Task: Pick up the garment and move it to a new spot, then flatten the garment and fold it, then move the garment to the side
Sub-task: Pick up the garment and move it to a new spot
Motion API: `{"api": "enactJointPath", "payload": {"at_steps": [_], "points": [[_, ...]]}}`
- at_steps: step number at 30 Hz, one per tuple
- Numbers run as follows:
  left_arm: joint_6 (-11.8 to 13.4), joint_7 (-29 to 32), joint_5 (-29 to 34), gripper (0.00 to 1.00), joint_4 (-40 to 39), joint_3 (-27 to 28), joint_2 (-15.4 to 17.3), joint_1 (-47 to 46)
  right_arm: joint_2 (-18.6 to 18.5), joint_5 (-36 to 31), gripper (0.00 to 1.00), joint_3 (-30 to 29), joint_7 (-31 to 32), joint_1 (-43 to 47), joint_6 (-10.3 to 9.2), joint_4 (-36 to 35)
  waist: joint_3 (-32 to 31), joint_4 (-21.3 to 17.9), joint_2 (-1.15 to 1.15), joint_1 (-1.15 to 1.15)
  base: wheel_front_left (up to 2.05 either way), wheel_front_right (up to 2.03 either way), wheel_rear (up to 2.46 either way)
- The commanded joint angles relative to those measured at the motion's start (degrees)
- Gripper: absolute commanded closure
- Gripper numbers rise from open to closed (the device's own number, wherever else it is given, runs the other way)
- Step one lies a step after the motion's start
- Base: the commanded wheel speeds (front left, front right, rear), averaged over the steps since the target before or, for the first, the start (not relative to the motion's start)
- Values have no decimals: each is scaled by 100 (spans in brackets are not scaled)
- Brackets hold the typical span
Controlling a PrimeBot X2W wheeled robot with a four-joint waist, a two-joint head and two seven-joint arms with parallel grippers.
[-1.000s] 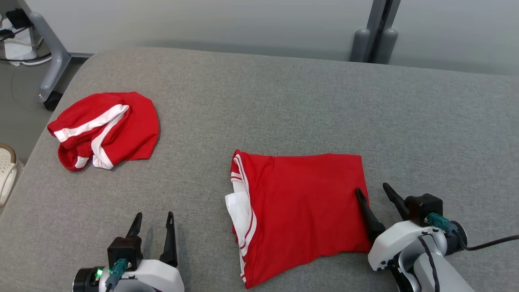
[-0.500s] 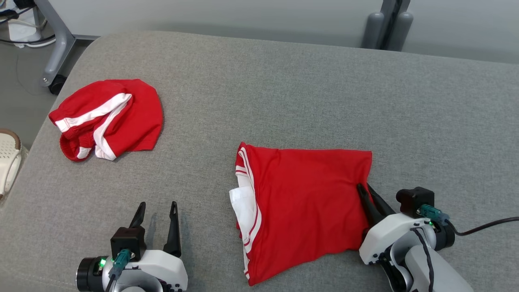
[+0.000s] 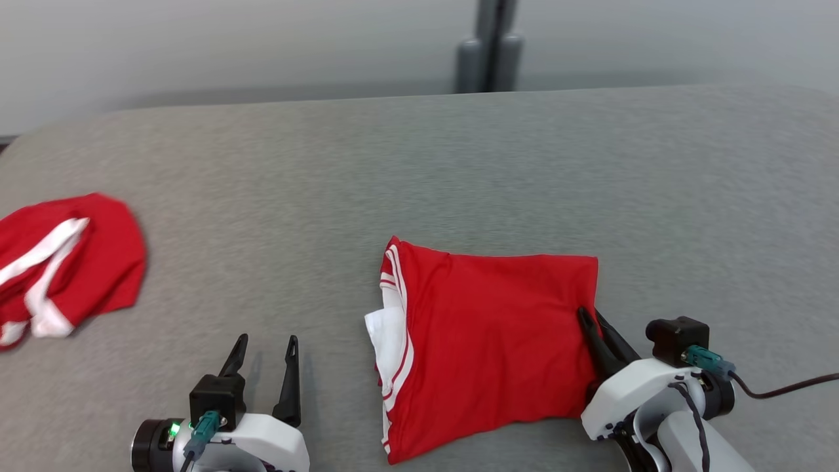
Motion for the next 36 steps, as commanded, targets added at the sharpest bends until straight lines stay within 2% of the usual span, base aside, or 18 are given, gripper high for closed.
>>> {"api": "enactJointPath", "payload": {"at_steps": [1, 11, 19, 23, 27, 31, 35, 36], "points": [[-16, -8, 23, 0, -22, 14, 22, -89, -58, 40, 100, 20, -2, 36, -2, -55, -52, -712, 0, 0, 0, 0, 0], [-134, -7, 272, 0, 34, 49, 21, -282, -50, 321, 100, 245, -2, 178, -2, -447, 74, -2252, 0, 0, 0, 0, 0], [-225, -7, 350, 0, -6, -21, 24, -421, -47, 449, 100, 388, -2, 298, -2, -736, 244, -2931, 0, 0, 0, 0, 0], [-277, -7, 295, 0, -53, -96, 28, -550, -46, 412, 100, 379, -2, 335, -2, -809, 322, -2988, 0, 0, 0, 0, 0], [-281, -7, 273, 0, -130, -236, 26, -626, -45, 247, 100, 300, -2, 245, -1, -857, 416, -2864, 0, 0, 0, 0, 0], [-250, -7, 329, 0, -216, -314, 26, -736, -49, -8, 100, 165, -2, -46, -1, -859, 539, -2569, 0, 0, 0, 0, 0], [-264, -7, 432, 0, -252, -347, 27, -790, -68, -530, 100, -153, -2, -508, -2, -655, 704, -2135, 0, 0, 0, 0, 0], [-264, -7, 432, 0, -252, -347, 27, -790, -68, -530, 100, -153, -2, -508, -2, -655, 704, -2135, 0, 0, 0, 0, 0]]}}
